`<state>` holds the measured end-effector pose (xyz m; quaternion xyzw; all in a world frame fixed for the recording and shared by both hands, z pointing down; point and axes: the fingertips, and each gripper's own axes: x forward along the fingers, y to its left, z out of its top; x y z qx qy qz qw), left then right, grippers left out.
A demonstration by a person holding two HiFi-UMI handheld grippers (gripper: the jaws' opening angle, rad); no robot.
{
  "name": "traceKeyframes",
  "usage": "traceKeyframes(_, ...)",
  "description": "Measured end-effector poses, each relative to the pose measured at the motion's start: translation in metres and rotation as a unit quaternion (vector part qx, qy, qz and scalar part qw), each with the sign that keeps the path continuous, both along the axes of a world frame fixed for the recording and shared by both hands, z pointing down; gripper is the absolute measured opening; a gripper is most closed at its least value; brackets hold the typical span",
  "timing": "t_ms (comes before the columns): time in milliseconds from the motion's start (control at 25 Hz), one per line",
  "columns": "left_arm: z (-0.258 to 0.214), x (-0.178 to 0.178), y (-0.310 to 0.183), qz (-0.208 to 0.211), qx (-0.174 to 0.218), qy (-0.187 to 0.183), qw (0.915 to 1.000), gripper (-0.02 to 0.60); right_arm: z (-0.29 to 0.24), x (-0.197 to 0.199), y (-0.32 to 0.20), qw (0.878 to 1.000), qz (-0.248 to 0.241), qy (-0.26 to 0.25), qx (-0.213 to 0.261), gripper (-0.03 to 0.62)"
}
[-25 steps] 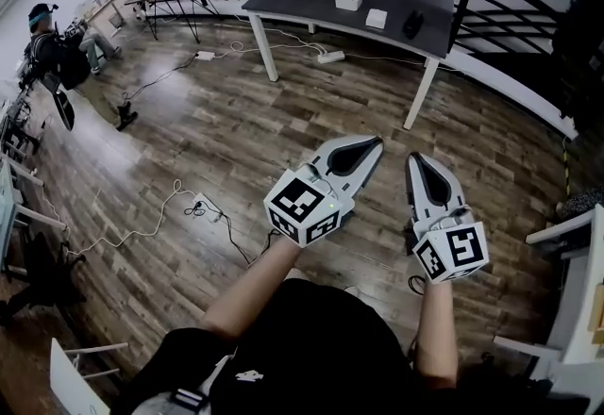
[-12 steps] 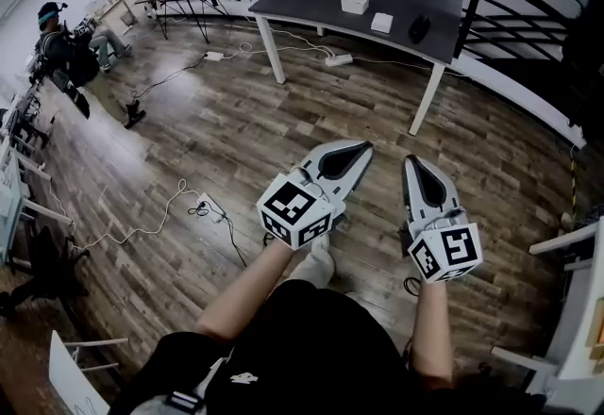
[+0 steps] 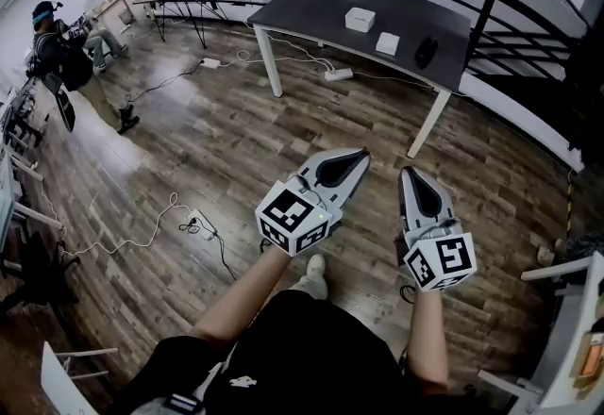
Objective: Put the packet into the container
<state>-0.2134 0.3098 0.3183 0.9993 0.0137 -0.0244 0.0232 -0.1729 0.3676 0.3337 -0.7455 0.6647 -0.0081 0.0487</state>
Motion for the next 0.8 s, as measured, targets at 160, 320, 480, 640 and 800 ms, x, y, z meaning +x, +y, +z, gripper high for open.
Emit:
traceKeyframes(160, 0.001, 0.023, -0.04, 0.002, -0.011, -0.003, 0.9999, 0.005, -0.003, 0.023, -0.038, 1.0, 0.005, -0.001, -0.005, 0.003)
traceKeyframes(320, -0.007, 0.039, -0.074, 0.009, -0.016, 0.003, 0.9998, 0.005, -0.011, 0.037, -0.071, 1.0, 0.011, 0.004, -0.008, 0.003)
traceKeyframes(480, -0.007, 0.055, -0.104, 0.019, -0.012, 0.005, 0.9997, 0.005, -0.014, 0.053, -0.104, 1.0, 0.017, 0.011, -0.007, 0.003)
traceKeyframes(640, -0.004, 0.065, -0.137, 0.021, -0.012, 0.007, 0.9997, 0.005, -0.011, 0.066, -0.136, 1.0, 0.024, 0.014, -0.006, 0.003)
traceKeyframes(800, -0.003, 0.068, -0.166, 0.022, -0.017, 0.01, 0.9996, 0.005, -0.007, 0.07, -0.161, 0.999, 0.033, 0.033, -0.018, 0.003)
